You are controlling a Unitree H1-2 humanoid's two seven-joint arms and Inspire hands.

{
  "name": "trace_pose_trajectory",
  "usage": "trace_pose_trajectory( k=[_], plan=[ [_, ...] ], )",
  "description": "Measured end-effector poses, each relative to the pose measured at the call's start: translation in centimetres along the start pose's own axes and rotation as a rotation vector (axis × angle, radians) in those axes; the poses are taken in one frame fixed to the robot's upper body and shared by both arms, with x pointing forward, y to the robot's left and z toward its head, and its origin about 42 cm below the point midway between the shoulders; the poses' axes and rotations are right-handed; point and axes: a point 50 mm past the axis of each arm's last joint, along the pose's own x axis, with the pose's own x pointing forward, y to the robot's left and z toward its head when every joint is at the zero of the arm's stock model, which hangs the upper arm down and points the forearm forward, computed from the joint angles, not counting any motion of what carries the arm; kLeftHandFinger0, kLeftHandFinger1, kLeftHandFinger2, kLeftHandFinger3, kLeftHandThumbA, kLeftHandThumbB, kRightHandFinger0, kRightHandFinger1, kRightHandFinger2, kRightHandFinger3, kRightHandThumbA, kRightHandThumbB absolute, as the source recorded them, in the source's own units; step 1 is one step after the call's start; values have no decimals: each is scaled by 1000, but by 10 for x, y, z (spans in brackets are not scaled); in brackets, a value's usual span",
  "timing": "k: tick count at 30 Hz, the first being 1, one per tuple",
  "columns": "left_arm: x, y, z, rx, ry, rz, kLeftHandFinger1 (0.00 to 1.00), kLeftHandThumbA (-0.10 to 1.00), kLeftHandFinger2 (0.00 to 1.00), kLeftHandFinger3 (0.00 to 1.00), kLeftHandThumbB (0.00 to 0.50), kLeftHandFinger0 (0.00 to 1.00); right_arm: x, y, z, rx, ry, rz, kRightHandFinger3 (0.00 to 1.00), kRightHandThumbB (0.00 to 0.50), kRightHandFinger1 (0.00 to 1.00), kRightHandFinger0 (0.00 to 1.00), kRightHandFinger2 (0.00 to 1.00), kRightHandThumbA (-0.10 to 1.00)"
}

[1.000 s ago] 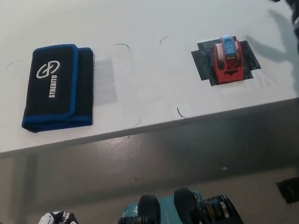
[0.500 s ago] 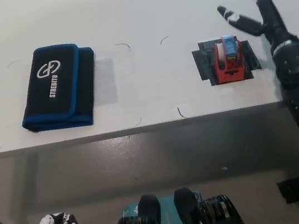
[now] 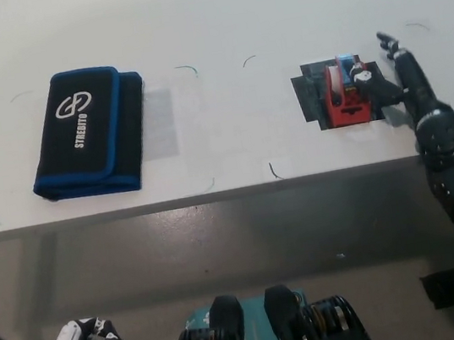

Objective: Use the right hand to move the tape on the right hand side to the notebook on the left hand side

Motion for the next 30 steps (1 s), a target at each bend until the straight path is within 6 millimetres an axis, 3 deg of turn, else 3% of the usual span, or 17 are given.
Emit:
trace_pose_trajectory(
  k=[7,13,16,18,24,30],
  plan=[
    [-1,0,-1,0,2,1,161,-7,388,671,171,46,-2,7,-2,7,-17,-9,1000,500,1000,1000,1000,639],
    [0,1,0,1,1,2,81,-19,318,659,181,0,-4,14,-1,9,-22,-17,1000,500,1000,1000,1000,673],
    [1,2,1,2,-3,3,103,-21,332,648,181,20,-4,19,2,2,-28,-15,1000,500,1000,1000,1000,691],
    [3,2,2,3,-8,2,135,-21,367,653,180,56,-5,28,5,5,-32,-9,1000,500,1000,1000,1000,690],
    [8,4,6,6,-21,3,107,-10,345,662,177,2,-7,49,16,10,-45,17,1000,500,1000,1000,1000,761],
    [11,5,9,10,-27,4,158,-8,401,678,173,64,-11,71,26,13,-63,54,1000,500,1000,1000,1000,752]
  ],
)
